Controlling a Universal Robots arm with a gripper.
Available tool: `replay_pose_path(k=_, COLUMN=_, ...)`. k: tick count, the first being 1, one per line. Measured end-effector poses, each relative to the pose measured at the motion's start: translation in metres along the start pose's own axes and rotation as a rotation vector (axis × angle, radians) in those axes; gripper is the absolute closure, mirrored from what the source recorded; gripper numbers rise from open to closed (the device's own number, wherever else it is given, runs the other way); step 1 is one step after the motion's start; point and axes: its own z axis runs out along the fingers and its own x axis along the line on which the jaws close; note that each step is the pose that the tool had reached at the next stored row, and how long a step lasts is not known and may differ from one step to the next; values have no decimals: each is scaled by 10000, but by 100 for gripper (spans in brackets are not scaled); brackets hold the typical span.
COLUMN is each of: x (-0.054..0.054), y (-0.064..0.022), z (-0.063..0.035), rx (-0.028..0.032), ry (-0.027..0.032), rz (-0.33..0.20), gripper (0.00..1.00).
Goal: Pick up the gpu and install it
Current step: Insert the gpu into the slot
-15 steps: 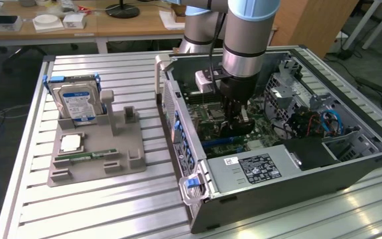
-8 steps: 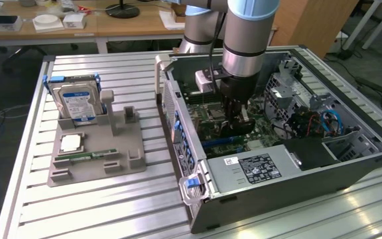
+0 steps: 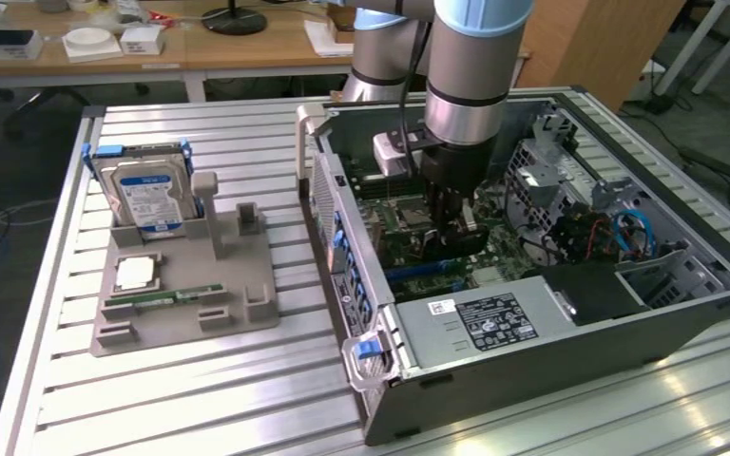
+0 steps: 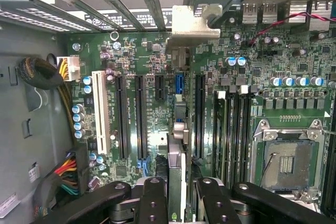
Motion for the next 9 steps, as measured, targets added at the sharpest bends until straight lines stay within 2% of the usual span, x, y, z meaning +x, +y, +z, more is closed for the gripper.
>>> replay_pose_path(k=9, x=1, y=28, z=-2, rx=0, ry=2, rz=1, gripper=74)
